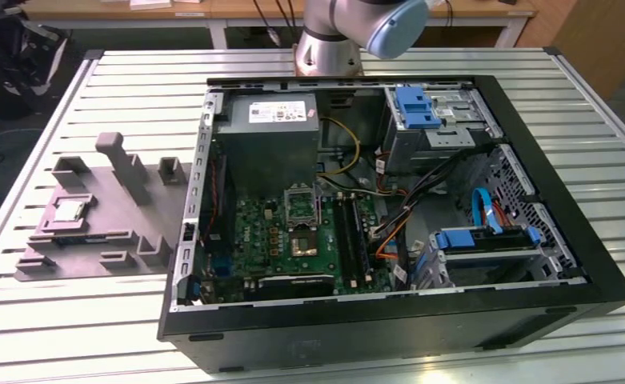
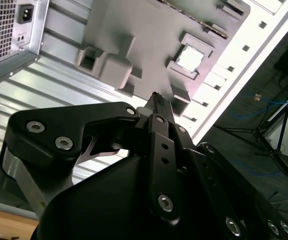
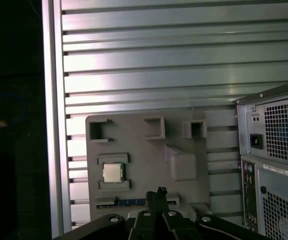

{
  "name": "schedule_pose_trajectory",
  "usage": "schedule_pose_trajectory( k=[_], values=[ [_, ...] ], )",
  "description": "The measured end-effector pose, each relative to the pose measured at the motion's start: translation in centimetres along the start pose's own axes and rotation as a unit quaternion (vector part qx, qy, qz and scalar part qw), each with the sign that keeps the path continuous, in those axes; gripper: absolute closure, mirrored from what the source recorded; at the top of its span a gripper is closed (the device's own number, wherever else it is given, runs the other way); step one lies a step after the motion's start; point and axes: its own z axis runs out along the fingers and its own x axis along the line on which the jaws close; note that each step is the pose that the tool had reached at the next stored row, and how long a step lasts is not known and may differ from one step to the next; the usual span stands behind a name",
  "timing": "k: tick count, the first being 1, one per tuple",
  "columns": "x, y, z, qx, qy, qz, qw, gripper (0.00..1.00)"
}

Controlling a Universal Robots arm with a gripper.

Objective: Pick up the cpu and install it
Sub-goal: 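Reach for the cpu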

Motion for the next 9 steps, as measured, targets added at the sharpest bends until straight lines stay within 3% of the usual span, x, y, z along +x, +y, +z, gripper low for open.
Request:
schedule_pose_trajectory(
  k=[9],
  values=[
    [2.68, -0.21, 0.03, 0.0, 0.0, 0.0, 1.0, 0.89]
  ],
)
